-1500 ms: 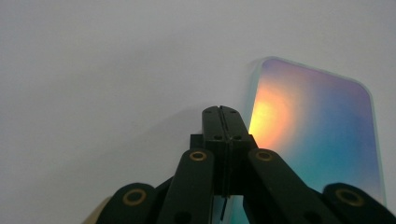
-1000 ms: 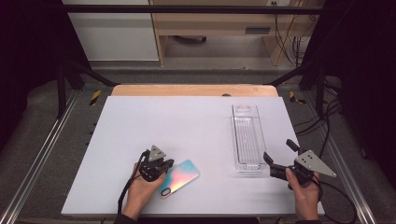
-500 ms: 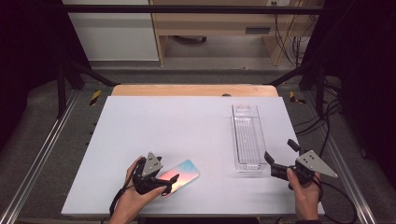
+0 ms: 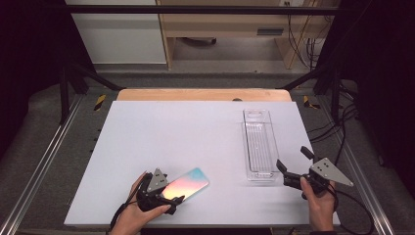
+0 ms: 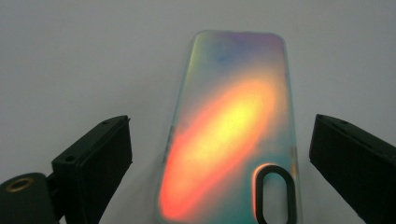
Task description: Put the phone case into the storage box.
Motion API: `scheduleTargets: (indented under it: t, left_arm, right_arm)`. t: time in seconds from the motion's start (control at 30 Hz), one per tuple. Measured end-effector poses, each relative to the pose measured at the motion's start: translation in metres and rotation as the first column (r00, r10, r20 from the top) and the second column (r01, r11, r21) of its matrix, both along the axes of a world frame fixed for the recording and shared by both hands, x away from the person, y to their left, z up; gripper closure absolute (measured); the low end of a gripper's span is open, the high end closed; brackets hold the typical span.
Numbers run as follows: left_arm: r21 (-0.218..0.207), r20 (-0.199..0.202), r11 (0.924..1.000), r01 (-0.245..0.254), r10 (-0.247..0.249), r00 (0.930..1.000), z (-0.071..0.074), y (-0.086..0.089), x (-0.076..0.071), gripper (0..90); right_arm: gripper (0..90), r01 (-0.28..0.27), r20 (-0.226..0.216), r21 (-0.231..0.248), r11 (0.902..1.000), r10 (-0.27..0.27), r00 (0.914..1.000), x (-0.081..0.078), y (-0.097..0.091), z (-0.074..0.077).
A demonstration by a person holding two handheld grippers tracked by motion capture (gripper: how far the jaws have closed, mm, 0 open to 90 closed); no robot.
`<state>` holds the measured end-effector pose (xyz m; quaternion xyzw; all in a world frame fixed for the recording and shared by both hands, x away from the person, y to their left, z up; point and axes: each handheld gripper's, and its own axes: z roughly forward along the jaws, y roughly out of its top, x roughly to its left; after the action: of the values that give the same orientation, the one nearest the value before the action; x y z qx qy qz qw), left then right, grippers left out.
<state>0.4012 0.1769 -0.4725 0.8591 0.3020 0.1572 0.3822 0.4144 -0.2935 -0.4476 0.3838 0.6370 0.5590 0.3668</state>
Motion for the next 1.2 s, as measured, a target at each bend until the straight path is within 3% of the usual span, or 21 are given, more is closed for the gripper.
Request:
scheduleTargets:
  t: [0.33,0.8,1.03,1.2]
  left_arm:
    - [0.026,-0.044,0.9992,0.029,-0.027,0.9986,-0.016,-0.001,0.001,5.5]
    - [0.027,-0.061,0.9988,0.041,-0.039,0.9974,-0.017,-0.002,0.005,4.9]
    - [0.03,-0.067,0.9987,0.042,-0.04,0.997,-0.014,-0.002,0.002,15.9]
    - [0.039,-0.075,0.9988,0.028,-0.025,0.9969,-0.012,-0.004,0.002,16.3]
  right_arm:
    - [3.2,-0.008,-0.004,-0.004,1.0,0.008,1.0,0.001,0.002,0.0]
    - [3.3,-0.008,-0.003,-0.005,1.0,0.008,1.0,0.001,0.002,0.0]
    - [3.3,-0.009,-0.002,-0.004,1.0,0.009,1.0,0.0,0.003,0.001]
    - [3.3,-0.012,0.005,-0.008,0.9999,0.012,0.9999,0.0,0.002,0.001]
